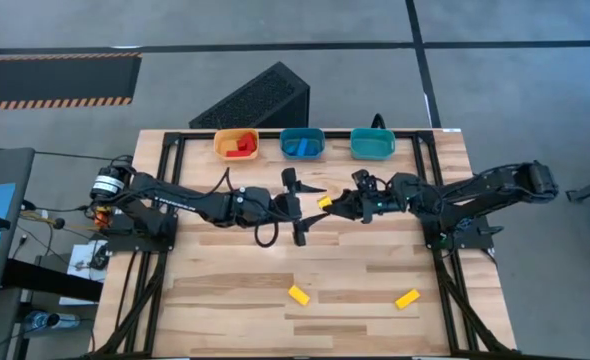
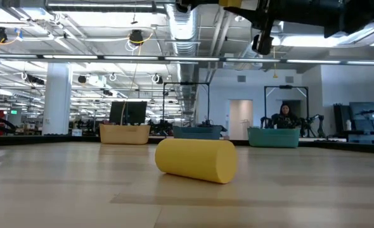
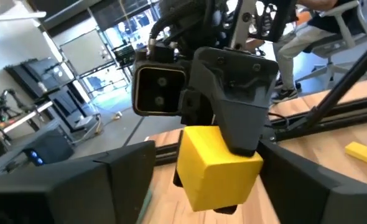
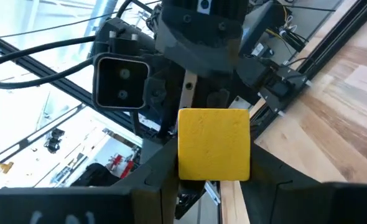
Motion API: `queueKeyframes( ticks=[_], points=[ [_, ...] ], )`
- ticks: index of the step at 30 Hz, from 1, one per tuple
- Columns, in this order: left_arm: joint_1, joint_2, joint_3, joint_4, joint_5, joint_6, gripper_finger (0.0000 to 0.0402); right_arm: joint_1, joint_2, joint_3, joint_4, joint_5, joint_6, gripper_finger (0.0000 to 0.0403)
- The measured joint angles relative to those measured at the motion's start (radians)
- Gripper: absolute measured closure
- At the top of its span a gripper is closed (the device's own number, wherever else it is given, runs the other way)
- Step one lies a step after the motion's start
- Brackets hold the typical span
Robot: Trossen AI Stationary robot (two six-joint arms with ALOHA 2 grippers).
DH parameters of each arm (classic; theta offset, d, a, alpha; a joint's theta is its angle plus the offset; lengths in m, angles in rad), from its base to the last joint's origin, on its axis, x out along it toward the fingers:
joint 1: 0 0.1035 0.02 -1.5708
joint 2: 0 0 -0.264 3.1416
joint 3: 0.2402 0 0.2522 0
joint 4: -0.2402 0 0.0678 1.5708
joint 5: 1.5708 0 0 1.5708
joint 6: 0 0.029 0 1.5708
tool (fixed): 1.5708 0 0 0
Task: Sort & place blocks by color
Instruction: Put the top right yellow block into the light green container
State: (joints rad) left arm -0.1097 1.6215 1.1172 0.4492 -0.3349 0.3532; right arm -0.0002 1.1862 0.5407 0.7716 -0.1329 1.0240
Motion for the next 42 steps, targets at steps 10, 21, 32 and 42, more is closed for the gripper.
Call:
queueKeyframes(
  ticks=[10, 21, 32, 42],
  points=[
    [0.11, -0.001, 0.001, 0.016, 0.186, -0.062, 0.0304, -0.006, -0.053, 0.0, 0.033, 0.001, -0.016, 0.0237],
    [0.22, 0.011, 0.0, 0.057, 0.029, -0.215, 0.0304, -0.176, -0.154, 0.001, -0.088, -0.101, -0.071, 0.0182],
    [0.417, 0.325, 0.167, 0.054, 0.228, -0.588, 0.0294, -0.31, -0.317, 0.0, -0.484, 0.167, -0.312, 0.0212],
    [0.542, 0.73, 0.668, -0.097, 0.495, -0.689, 0.0286, -0.375, -0.413, 0.0, -0.559, 0.273, -0.286, 0.023]
  ],
)
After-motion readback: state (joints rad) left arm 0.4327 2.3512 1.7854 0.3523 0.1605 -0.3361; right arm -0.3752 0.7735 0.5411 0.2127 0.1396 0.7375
